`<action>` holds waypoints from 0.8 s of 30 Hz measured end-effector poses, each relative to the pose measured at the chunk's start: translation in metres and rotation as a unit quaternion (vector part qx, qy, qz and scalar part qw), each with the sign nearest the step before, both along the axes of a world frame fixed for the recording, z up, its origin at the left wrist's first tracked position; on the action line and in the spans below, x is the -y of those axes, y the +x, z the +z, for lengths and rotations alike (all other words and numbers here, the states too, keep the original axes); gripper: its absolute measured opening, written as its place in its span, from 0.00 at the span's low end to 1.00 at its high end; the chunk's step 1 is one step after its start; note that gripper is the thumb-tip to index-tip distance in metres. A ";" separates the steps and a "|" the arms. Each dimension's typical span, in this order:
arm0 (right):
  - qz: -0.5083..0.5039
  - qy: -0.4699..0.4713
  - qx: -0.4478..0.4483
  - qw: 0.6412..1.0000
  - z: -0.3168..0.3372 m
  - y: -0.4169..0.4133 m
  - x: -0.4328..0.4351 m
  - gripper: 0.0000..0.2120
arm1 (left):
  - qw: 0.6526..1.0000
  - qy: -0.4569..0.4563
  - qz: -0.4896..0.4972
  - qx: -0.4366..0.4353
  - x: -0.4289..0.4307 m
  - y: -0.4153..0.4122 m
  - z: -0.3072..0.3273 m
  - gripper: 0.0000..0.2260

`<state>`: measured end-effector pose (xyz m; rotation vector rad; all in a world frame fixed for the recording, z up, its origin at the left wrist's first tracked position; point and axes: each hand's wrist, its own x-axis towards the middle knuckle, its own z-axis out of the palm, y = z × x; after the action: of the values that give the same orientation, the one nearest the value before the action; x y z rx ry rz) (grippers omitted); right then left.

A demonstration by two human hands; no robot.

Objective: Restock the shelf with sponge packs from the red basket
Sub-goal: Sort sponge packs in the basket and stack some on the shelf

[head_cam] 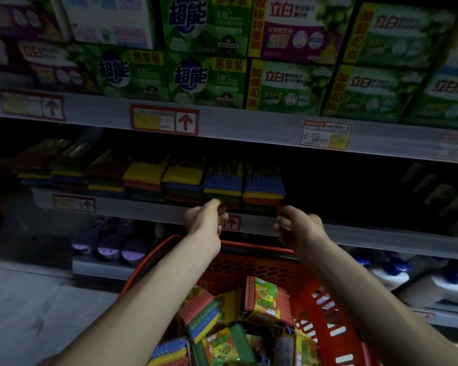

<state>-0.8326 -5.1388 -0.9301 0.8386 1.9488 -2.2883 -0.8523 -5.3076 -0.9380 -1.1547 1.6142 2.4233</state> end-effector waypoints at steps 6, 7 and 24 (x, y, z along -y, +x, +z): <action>-0.024 -0.010 0.006 1.000 0.003 -0.003 0.003 0.09 | 0.999 -0.010 0.038 0.008 0.003 -0.001 -0.002 0.07; -0.025 -0.009 0.006 1.000 0.003 -0.004 0.003 0.09 | 0.999 -0.013 0.041 0.011 0.003 -0.001 -0.003 0.07; 0.023 0.088 -0.002 0.996 0.006 -0.005 0.004 0.10 | 0.999 0.000 0.041 0.020 0.006 -0.001 0.000 0.06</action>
<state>-0.8372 -5.1428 -0.9238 0.7919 2.1718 -2.1195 -0.8533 -5.3141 -0.9375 -1.2865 1.5868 2.4318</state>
